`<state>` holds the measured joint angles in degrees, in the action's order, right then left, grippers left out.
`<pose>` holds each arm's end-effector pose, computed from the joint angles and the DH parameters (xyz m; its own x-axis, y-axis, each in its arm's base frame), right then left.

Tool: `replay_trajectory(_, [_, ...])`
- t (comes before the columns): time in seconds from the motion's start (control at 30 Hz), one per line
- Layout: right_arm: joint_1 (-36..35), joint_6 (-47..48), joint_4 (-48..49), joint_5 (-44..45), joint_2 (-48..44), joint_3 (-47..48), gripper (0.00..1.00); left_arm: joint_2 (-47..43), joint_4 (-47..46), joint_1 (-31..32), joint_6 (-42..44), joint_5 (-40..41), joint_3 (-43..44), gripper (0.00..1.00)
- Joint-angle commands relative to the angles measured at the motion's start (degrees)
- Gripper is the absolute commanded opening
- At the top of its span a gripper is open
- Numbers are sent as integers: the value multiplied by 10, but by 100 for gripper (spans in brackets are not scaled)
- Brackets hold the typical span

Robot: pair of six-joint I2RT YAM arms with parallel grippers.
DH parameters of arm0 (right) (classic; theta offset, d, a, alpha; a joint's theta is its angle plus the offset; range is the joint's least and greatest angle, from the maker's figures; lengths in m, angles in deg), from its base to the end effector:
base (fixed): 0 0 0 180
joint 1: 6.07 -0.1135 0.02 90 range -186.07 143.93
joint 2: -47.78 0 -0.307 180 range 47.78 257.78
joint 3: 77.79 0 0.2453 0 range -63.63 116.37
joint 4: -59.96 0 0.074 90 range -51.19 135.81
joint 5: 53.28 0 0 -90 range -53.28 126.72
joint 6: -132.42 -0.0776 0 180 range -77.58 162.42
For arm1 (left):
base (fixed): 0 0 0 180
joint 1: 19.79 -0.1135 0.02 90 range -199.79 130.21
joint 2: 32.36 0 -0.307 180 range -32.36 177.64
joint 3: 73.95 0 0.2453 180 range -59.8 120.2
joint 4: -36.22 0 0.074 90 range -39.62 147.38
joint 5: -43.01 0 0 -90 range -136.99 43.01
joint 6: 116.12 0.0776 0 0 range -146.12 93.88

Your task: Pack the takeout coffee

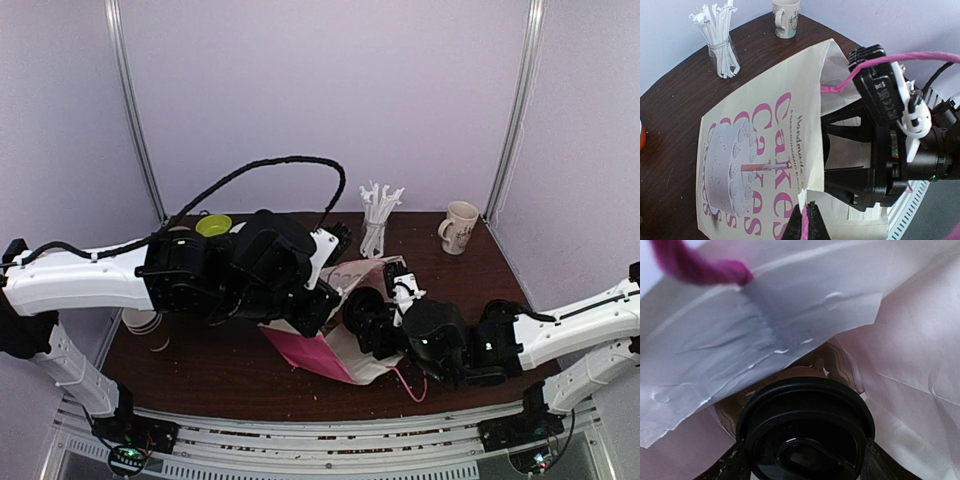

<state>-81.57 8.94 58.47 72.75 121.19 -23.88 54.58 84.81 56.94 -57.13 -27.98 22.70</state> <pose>0.1171 0.2706 0.2769 -0.4309 0.1157 -0.8950 -0.4889 0.8037 0.3393 0.1073 -0.3447 0.3689 -0.5676 0.2847 -0.7725 0.6646 0.7123 -0.2258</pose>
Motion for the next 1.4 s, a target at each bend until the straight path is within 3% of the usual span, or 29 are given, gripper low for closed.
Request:
replay_trajectory(0.0, [-2,-14,1,39,21,15,56,1,-38,4,-5,-7,3,0])
replay_trajectory(0.57, [18,-40,8,83,53,9,56,-14,-36,4,-30,-16,-25,0])
replay_trajectory(1.37, [28,-46,181,35,133,-16,56,-10,-54,4,-42,-2,-3,0])
